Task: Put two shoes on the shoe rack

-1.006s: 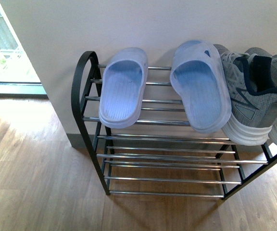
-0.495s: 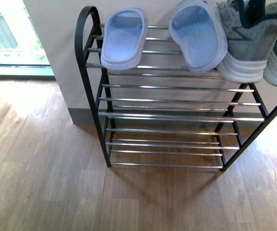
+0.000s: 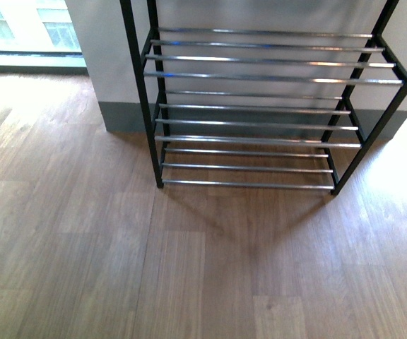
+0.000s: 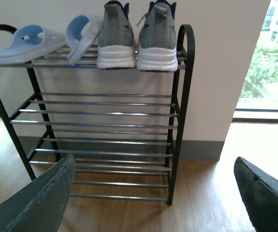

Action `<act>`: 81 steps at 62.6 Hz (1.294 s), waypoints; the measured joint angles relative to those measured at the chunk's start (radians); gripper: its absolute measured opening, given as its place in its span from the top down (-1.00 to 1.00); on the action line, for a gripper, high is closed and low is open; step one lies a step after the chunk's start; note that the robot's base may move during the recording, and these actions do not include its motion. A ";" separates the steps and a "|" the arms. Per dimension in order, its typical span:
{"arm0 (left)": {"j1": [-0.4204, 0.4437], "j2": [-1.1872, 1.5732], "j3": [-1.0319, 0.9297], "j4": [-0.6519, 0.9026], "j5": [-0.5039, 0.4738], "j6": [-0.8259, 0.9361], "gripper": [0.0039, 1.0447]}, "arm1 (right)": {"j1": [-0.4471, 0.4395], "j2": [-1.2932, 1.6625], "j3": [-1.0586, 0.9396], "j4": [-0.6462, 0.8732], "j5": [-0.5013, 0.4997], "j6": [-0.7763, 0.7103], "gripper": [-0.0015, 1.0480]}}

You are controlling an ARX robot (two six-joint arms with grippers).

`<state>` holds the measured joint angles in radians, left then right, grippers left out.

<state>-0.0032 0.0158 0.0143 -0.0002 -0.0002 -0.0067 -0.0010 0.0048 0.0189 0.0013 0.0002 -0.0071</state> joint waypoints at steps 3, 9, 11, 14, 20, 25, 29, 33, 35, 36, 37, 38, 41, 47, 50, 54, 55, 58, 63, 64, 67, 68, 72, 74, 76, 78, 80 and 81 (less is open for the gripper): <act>0.000 0.000 0.000 0.000 0.000 0.000 -0.83 | 0.000 0.000 0.000 0.000 0.000 0.000 -0.82; 0.000 0.000 0.000 0.000 0.000 0.000 -0.83 | 0.000 0.000 0.000 0.000 0.000 0.000 -0.82; 0.000 0.000 0.000 0.000 0.000 0.000 -0.83 | 0.000 0.000 0.000 0.000 0.000 0.000 -0.82; 0.000 0.000 0.000 0.000 0.000 0.000 -0.83 | 0.000 0.000 0.000 0.000 0.000 0.000 -0.82; 0.000 0.000 0.000 0.000 0.000 0.000 -0.83 | 0.000 0.000 0.000 0.000 0.000 0.000 -0.82; 0.000 0.000 0.000 0.000 0.000 0.000 -0.83 | 0.000 0.000 0.000 0.000 0.000 0.000 -0.82; 0.000 0.000 0.000 0.000 0.000 0.000 -0.83 | 0.000 0.000 0.000 0.000 0.000 0.000 -0.82; 0.000 0.000 0.000 0.000 0.000 0.000 -0.83 | 0.000 0.000 0.000 0.000 0.000 0.000 -0.82; 0.000 0.000 0.000 0.000 0.000 0.000 -0.83 | 0.000 0.000 0.000 0.000 0.000 0.000 -0.82; 0.000 0.000 0.000 0.000 0.000 0.000 -0.83 | 0.000 0.000 0.000 0.000 0.000 0.000 -0.82; 0.000 0.000 0.000 0.000 0.000 0.000 -0.83 | 0.000 0.000 0.000 0.000 0.000 0.000 -0.82; 0.000 0.000 0.000 0.000 0.000 0.000 -0.83 | 0.000 0.000 0.000 0.000 0.000 0.000 -0.82; 0.000 0.000 0.000 0.000 0.000 0.000 -0.83 | 0.000 0.000 0.000 0.000 0.000 0.000 -0.82; 0.000 0.000 0.000 0.000 0.000 0.000 -0.83 | 0.000 0.000 0.000 0.000 0.000 0.000 -0.82; 0.000 0.000 0.000 0.000 0.000 0.000 -0.83 | 0.000 0.000 0.000 0.000 0.000 0.000 -0.82; 0.000 0.000 0.000 0.000 0.000 0.000 -0.83 | 0.000 0.000 0.000 0.000 0.000 0.000 -0.82; 0.000 0.000 0.000 0.000 0.000 0.000 -0.83 | 0.000 0.000 0.000 0.000 0.000 0.000 -0.82; 0.000 0.000 0.000 0.000 0.000 0.000 -0.83 | 0.000 0.000 0.000 0.000 0.000 0.000 -0.82; 0.000 0.000 0.000 0.000 0.000 0.000 -0.83 | 0.000 0.000 0.000 0.000 0.000 0.000 -0.82; 0.000 0.000 0.000 0.000 0.000 0.000 -0.83 | 0.000 0.000 0.000 0.000 0.000 0.000 -0.82; 0.000 0.000 0.000 0.000 0.000 0.000 -0.83 | 0.000 0.000 0.000 0.000 0.000 0.000 -0.82; 0.000 0.000 0.000 0.000 0.000 0.000 -0.83 | 0.000 0.000 0.000 0.000 0.000 0.000 -0.82; 0.000 0.000 0.000 0.000 0.000 0.000 -0.83 | 0.000 0.000 0.000 0.000 0.000 0.000 -0.82; 0.000 0.000 0.000 0.000 0.000 0.000 -0.83 | 0.000 0.000 0.000 0.000 0.000 0.000 -0.82; 0.000 0.000 0.000 0.000 0.000 0.000 -0.83 | 0.000 0.000 0.000 0.000 0.000 0.000 -0.82; 0.000 0.000 0.000 0.000 0.000 0.000 -0.83 | 0.000 -0.001 0.000 0.000 0.000 0.000 -0.82; 0.000 0.000 0.000 0.000 0.000 0.000 -0.83 | 0.000 -0.001 0.000 0.000 0.000 0.000 -0.82; 0.000 0.000 0.000 0.000 0.000 0.000 -0.83 | 0.000 0.000 0.000 0.000 0.000 0.000 -0.82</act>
<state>-0.0032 0.0158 0.0143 -0.0006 -0.0002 -0.0067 -0.0006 0.0048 0.0189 0.0013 0.0002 -0.0071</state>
